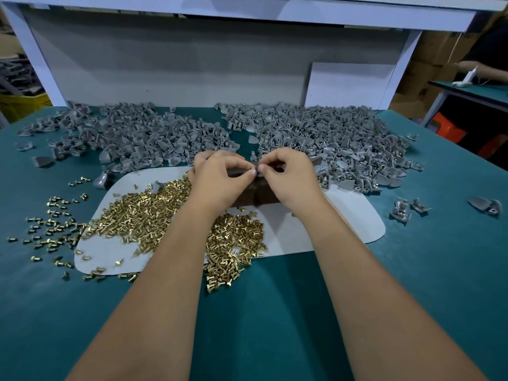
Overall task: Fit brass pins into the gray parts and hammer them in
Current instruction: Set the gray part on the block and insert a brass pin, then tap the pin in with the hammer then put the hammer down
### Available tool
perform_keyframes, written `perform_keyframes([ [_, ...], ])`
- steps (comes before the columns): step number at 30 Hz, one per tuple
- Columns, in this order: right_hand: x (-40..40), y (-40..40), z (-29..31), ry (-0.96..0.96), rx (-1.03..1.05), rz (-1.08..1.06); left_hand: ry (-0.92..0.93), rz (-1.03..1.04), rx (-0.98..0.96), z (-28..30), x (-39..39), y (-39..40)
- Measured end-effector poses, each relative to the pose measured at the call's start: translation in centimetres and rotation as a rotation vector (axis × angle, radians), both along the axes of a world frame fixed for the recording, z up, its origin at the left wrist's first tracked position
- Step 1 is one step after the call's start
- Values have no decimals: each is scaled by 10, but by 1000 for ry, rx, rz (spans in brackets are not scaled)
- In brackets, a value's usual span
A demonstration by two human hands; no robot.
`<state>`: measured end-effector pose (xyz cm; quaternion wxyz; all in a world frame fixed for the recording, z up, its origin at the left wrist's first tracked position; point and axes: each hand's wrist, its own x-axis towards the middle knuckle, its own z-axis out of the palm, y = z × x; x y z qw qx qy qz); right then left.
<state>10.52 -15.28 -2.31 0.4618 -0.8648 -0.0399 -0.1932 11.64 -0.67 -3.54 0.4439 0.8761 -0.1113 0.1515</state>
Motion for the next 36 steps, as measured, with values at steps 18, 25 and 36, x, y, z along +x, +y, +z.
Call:
perform_keyframes([
  [18,-6,16,3,-73,-339,-206,-78,-47,-64,-1,1,-4],
  [25,-7,14,13,117,-251,-226,-43,-79,-59,4,2,-5],
  [36,-22,4,25,164,-163,-72,15,84,-58,-2,-9,-11],
])
